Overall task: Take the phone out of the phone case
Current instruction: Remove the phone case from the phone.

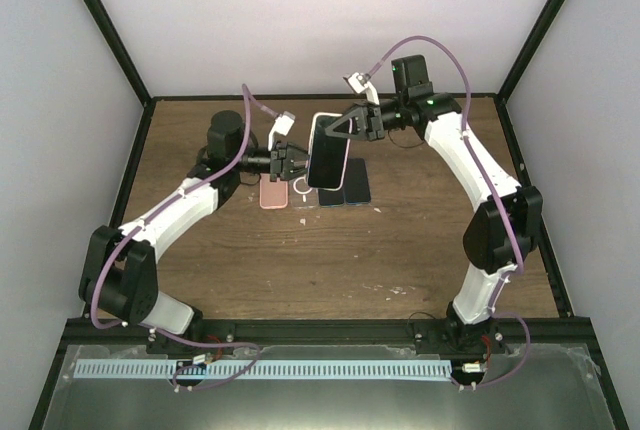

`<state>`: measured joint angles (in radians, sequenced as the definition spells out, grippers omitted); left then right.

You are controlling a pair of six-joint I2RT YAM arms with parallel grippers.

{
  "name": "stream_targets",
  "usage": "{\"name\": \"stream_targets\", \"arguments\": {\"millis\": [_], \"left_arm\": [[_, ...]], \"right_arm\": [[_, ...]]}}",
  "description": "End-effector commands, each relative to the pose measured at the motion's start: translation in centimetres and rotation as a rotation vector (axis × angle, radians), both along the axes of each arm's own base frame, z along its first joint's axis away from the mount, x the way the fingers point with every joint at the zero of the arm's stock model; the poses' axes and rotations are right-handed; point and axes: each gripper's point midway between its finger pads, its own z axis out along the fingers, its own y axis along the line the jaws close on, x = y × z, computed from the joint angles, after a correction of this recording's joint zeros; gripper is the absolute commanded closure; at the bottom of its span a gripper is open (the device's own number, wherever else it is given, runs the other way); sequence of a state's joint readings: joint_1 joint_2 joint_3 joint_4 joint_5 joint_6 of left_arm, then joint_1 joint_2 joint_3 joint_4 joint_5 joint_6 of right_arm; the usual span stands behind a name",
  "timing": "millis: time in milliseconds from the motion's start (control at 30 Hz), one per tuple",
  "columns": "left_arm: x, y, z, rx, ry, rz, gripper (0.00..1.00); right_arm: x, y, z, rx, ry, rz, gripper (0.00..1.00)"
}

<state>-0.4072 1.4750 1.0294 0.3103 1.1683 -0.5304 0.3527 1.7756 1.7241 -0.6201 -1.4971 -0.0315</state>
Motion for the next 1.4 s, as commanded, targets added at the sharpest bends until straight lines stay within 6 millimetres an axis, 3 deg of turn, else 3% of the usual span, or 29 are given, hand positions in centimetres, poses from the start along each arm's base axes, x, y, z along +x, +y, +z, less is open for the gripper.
{"name": "stream_targets", "arguments": {"millis": [0,100,167,300,400,533,633,800,933,1133,1367], "left_arm": [[1.5,-0.3,5.5,-0.125,-0.128,0.083,0.81],[0.8,0.4,4.7,-0.112,-0.084,0.069,0.92],[0.9,1.2,4.3,-0.113,-0.029,0.079,0.99],[2.6,3.1,2.9,-0.124,0.095,0.145,1.00],[4.5,4.5,1.8,-0.140,0.201,0.225,1.00],[7.1,5.5,-0.4,-0.094,0.393,0.367,1.00],[7.8,5.8,-0.7,-0.089,0.460,0.410,1.00],[9.8,7.0,-3.0,-0.086,0.721,0.576,1.00],[10.3,7.4,-3.3,-0.124,0.836,0.621,1.00],[10.7,7.4,-2.3,-0.142,0.831,0.619,1.00],[10.4,7.1,-1.9,-0.153,0.836,0.600,1.00]], "right_arm": [[-3.3,2.3,0.5,0.037,0.103,0.172,0.98],[-0.1,1.4,-0.2,-0.010,0.073,0.053,0.83],[2.2,0.7,-0.4,-0.044,0.034,-0.037,0.64],[5.5,-0.7,0.4,-0.086,-0.083,-0.191,0.41],[7.2,-1.4,0.5,-0.147,-0.213,-0.336,0.40],[7.0,-2.4,2.1,-0.151,-0.433,-0.523,0.36],[6.3,-0.7,1.5,-0.227,-0.644,-0.605,0.36],[4.8,2.7,-0.9,-0.326,-0.821,-0.625,0.39],[4.3,4.6,-2.4,-0.387,-0.943,-0.635,0.41],[3.4,6.5,-4.6,-0.432,-1.062,-0.617,0.42],[5.6,7.2,-5.9,-0.523,-1.091,-0.672,0.50]]}}
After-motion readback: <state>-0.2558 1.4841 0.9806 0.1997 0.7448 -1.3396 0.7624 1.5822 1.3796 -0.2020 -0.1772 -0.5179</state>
